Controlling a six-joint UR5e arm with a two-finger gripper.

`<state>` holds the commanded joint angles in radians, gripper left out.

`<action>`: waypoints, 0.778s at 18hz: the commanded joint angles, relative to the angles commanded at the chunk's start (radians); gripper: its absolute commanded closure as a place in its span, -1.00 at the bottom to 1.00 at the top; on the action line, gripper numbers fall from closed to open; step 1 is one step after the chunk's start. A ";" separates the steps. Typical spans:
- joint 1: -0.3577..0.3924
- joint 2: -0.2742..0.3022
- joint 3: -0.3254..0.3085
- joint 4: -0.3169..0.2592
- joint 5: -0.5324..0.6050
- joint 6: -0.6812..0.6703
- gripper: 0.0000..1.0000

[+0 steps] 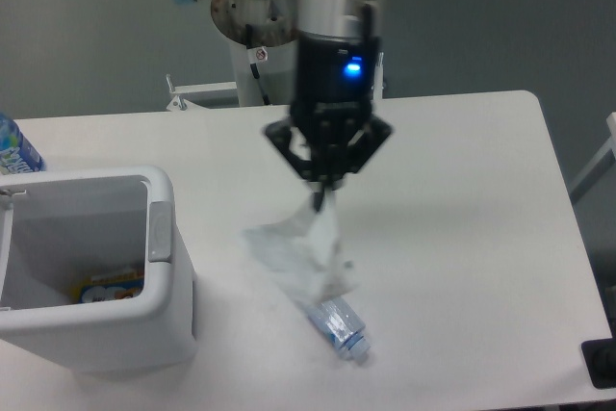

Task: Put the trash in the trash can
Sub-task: 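Carry the wrapper over the white trash bin and lower it in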

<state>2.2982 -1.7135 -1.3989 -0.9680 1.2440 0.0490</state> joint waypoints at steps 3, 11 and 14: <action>-0.058 0.000 -0.005 0.006 0.002 -0.009 0.99; -0.180 0.006 -0.072 0.012 0.006 0.002 0.99; -0.203 0.017 -0.100 0.012 0.006 0.064 0.99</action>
<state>2.0955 -1.6966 -1.4986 -0.9557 1.2502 0.1132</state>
